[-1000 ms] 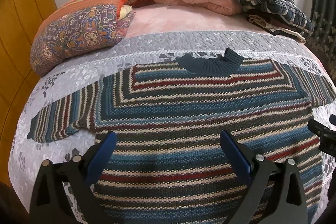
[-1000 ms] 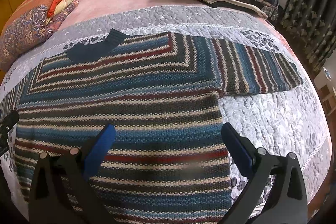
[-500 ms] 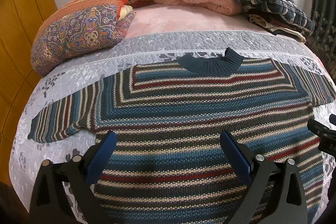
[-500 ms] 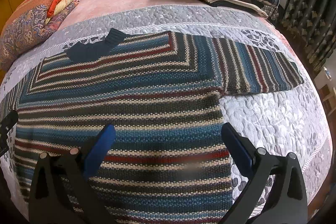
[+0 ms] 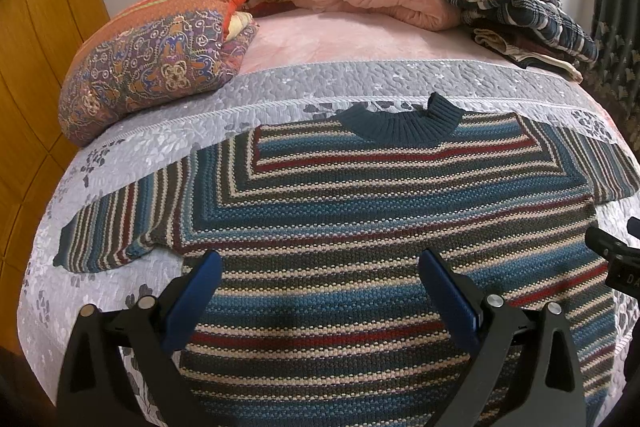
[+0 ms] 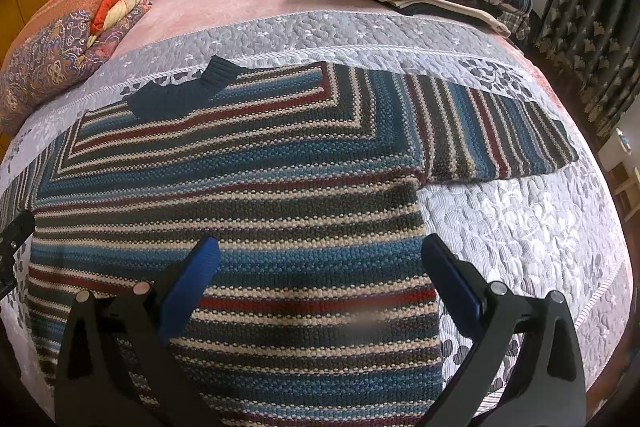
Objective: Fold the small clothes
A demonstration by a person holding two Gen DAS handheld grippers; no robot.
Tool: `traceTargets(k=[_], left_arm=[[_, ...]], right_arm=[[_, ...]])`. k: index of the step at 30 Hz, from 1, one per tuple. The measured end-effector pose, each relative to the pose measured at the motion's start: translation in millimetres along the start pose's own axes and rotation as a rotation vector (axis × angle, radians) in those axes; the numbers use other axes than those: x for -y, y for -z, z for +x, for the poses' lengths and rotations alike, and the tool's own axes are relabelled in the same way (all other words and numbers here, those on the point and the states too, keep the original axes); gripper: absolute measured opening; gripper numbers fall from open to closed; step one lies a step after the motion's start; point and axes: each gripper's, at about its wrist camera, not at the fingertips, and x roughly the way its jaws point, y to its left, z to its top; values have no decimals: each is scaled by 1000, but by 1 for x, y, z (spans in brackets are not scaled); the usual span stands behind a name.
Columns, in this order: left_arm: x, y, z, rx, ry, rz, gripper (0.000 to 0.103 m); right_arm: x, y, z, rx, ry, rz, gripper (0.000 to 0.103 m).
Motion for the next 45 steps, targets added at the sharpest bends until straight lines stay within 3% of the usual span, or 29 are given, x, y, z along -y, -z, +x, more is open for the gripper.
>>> traceTargets(k=[22, 26, 31, 38, 41, 44, 45], left_arm=[[5, -2, 1, -2, 1, 2, 99], [10, -2, 9, -16, 36, -8, 99], [15, -2, 22, -46, 37, -28, 99], [22, -17, 40, -89, 86, -111, 99], [35, -34, 49, -74, 59, -110, 99], [49, -52, 62, -85, 73, -121, 99], [54, -57, 65, -91, 79, -122, 99]], right_arm=[[2, -3, 0, 2, -1, -8, 100], [14, -6, 6, 1, -44, -5, 100], [89, -27, 27, -61, -49, 73, 100], [281, -73, 76, -192, 45, 329, 100], [344, -78, 101, -247, 75, 416, 100], [388, -75, 127, -287, 34, 501, 99], [397, -72, 134, -295, 4, 534, 94]])
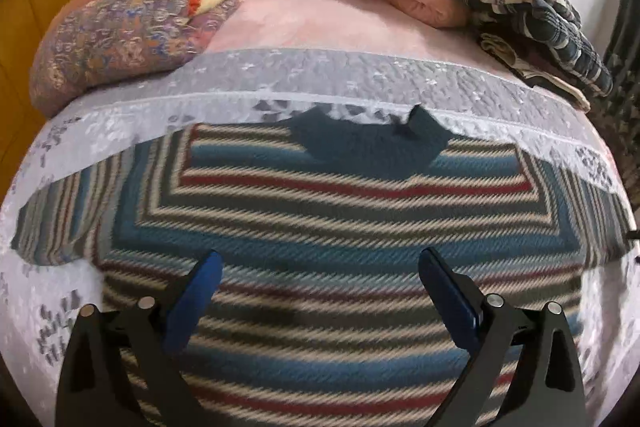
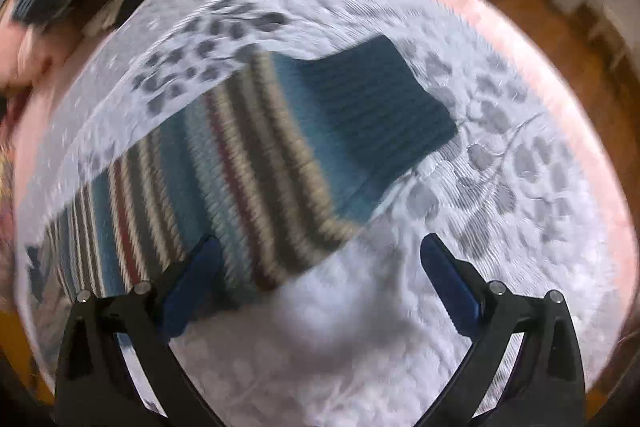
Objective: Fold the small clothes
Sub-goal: 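Grasp the sweater's sleeve cuff with the right gripper and lift it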
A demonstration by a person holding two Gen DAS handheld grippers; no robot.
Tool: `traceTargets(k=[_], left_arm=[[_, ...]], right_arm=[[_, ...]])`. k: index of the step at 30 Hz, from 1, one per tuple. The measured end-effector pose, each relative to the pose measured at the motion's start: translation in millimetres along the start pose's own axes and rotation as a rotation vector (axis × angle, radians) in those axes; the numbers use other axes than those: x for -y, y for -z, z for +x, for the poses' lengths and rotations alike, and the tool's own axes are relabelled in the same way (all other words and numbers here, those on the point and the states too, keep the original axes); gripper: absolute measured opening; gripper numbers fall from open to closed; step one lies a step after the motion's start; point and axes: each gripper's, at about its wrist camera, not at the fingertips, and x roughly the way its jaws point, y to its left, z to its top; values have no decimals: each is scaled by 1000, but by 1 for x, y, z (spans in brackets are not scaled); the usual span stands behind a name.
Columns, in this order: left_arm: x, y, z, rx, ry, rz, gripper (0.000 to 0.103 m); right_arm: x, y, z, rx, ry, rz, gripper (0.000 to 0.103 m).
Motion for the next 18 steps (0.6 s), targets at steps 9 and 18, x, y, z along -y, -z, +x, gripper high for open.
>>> traceTargets(k=[9, 18], left_arm=[[38, -11, 11, 22, 2, 59, 99], [20, -6, 16, 0, 6, 18, 99]], right_arm=[[22, -29, 22, 22, -49, 75, 68], [-3, -35, -3, 116, -107, 32, 12]])
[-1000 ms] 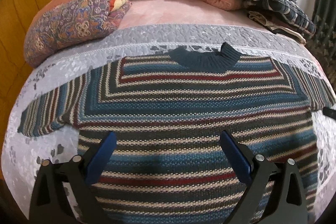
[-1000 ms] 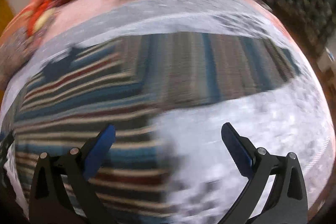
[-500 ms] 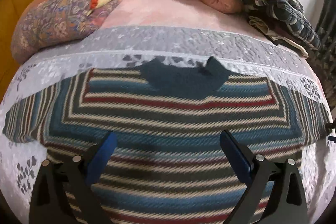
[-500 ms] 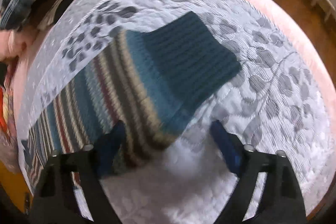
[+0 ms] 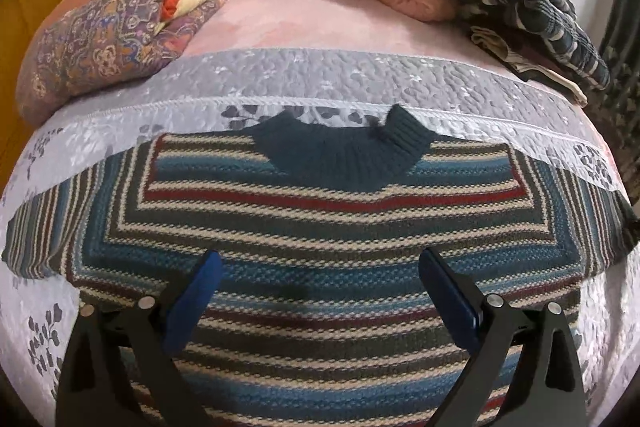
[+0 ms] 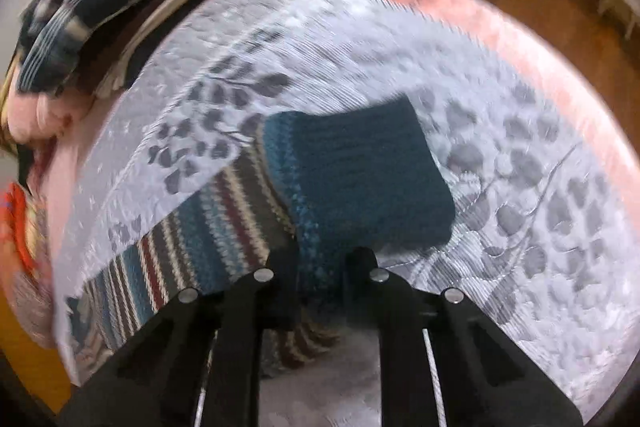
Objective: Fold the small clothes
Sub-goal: 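Grasp the sweater's sleeve cuff with the right gripper and lift it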
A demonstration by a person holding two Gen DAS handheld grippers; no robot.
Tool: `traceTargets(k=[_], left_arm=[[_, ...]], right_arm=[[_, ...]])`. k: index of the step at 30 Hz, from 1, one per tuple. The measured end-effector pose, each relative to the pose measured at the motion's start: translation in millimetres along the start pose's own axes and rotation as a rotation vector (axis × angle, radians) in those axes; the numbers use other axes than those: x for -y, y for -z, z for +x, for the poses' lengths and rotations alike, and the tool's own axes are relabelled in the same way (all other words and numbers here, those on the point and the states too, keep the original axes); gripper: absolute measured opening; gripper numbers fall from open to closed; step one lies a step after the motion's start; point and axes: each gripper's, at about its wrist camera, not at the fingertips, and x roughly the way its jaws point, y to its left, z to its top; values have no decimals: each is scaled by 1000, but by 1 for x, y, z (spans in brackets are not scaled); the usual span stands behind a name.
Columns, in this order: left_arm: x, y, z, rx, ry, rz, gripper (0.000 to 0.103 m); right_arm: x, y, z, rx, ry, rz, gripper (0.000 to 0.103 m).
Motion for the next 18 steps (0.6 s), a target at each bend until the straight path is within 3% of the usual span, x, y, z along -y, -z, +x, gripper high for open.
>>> traceTargets(k=[8, 18], left_arm=[[-36, 2, -1, -10, -5, -66, 98], [-67, 4, -2, -39, 30, -105, 95]], right_arm=[[-121, 60, -57, 134, 7, -325, 12], [-271, 146, -66, 163, -94, -604, 12]])
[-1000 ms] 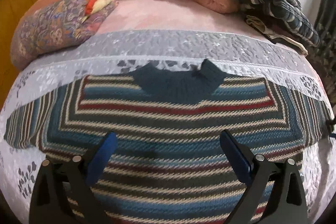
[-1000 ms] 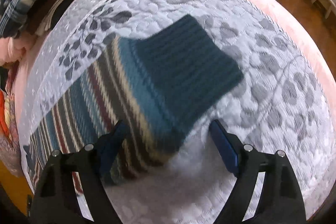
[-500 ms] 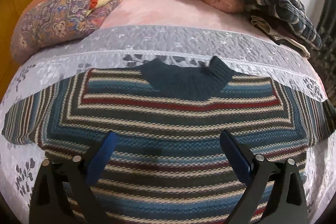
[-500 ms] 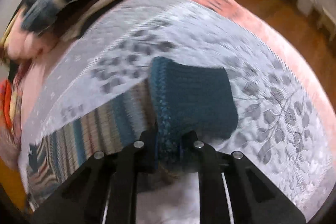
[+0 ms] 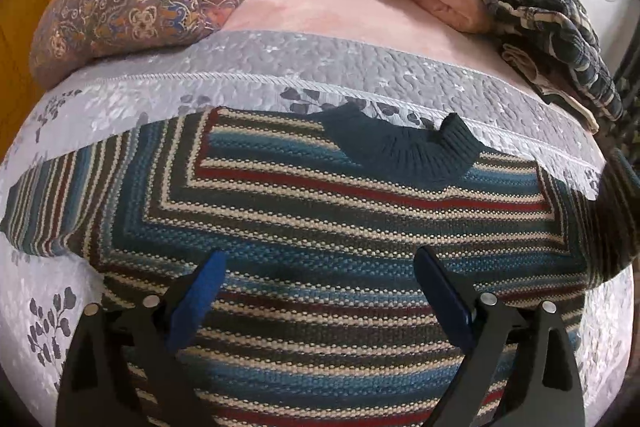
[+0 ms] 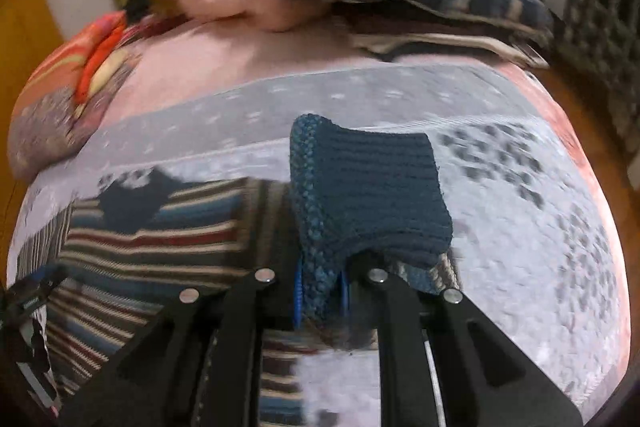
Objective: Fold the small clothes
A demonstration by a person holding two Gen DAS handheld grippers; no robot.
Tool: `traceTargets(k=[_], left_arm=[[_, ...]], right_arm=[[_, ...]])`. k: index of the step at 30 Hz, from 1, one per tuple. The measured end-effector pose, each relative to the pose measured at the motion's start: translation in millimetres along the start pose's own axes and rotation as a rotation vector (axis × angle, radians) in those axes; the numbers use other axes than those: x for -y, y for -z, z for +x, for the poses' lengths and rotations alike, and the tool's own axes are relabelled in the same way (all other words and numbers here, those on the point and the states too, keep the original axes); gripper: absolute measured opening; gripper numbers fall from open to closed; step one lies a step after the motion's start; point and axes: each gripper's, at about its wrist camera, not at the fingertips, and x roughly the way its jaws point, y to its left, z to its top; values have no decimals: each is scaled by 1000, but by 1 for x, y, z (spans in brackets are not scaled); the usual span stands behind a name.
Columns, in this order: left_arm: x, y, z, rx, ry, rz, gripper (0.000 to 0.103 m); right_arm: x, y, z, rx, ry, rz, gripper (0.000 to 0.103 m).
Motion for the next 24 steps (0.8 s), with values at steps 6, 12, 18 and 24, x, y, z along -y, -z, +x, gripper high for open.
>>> traceTargets(k=[6, 12, 18, 24], left_arm=[[-9, -1, -2, -12, 37, -14, 95], [-12, -2, -5, -14, 65, -11, 95], [-9, -5, -1, -27, 77, -6, 95], [3, -4, 9, -59, 119, -8, 95]], right_arm=[[-78, 15, 22, -23, -29, -141, 12], [-131, 37, 54, -58, -10, -263, 12], [-153, 63, 89, -148, -54, -312, 21], [-137, 78, 69, -207, -424, -237, 35]])
